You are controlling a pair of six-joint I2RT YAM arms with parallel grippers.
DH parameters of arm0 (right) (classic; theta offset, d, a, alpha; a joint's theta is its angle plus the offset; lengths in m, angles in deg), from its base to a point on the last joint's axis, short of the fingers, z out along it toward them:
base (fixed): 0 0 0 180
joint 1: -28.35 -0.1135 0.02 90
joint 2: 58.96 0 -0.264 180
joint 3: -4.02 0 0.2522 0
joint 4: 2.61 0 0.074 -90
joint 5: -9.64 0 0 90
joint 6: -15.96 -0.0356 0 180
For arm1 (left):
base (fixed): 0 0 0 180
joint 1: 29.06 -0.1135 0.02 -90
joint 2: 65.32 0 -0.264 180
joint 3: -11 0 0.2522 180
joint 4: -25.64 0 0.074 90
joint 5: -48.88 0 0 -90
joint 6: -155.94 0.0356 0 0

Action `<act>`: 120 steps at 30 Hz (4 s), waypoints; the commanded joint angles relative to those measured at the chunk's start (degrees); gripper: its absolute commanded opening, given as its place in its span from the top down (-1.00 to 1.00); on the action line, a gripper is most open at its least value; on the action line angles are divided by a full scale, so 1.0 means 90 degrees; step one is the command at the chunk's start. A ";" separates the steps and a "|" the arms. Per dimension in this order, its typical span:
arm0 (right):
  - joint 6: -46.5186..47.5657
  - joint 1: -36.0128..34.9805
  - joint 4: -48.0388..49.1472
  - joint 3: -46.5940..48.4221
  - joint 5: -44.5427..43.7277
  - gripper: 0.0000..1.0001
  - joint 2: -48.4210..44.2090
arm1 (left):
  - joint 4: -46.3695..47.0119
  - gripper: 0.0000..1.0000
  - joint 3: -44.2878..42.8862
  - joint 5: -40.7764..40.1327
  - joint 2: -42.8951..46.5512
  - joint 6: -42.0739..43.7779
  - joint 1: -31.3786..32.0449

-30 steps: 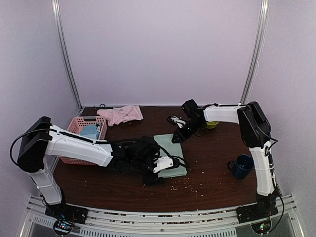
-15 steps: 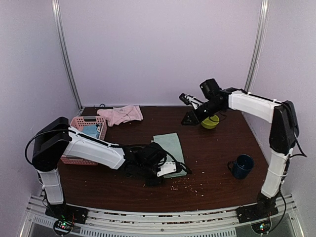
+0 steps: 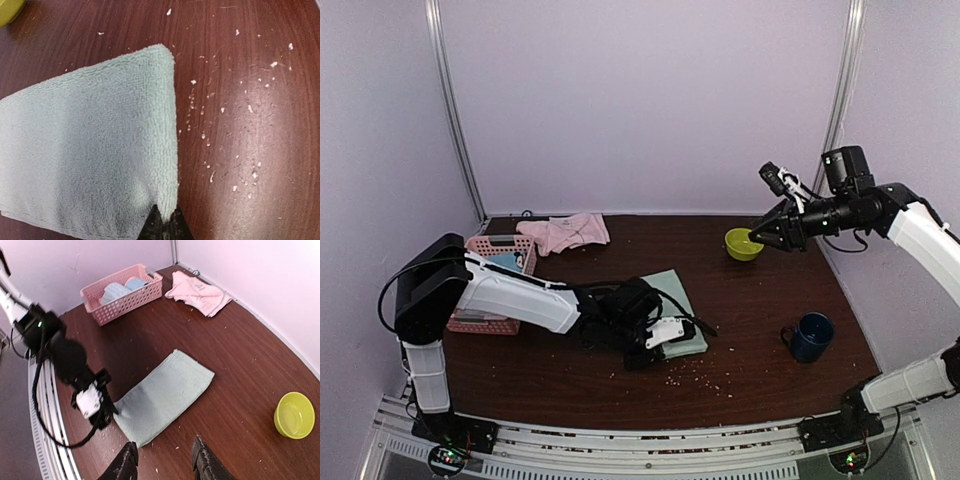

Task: Roll the towels
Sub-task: Pick up the towel from the center of the board, then roll the towel at the center of the board.

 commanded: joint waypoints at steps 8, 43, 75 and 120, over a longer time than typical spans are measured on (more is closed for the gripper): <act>0.2971 -0.0210 -0.1891 -0.1496 0.0269 0.21 -0.0420 | 0.0752 0.95 0.0007 0.3453 -0.0435 -0.1957 -0.1048; 0.3177 -0.3556 0.2425 -0.2311 -0.2962 0.26 0.2582 | -0.1254 1.00 -0.1601 0.5719 -0.1864 -0.2824 -0.1720; 0.1790 -0.3098 -0.0591 -0.0913 -0.0142 1.00 0.4090 | -0.1193 1.00 -0.0369 0.6330 -0.1035 -0.2929 -0.1829; 0.1018 -0.2072 -0.1322 0.0720 0.0696 1.00 0.6643 | -0.0454 0.01 -0.0381 -0.0827 0.0153 0.1782 0.0651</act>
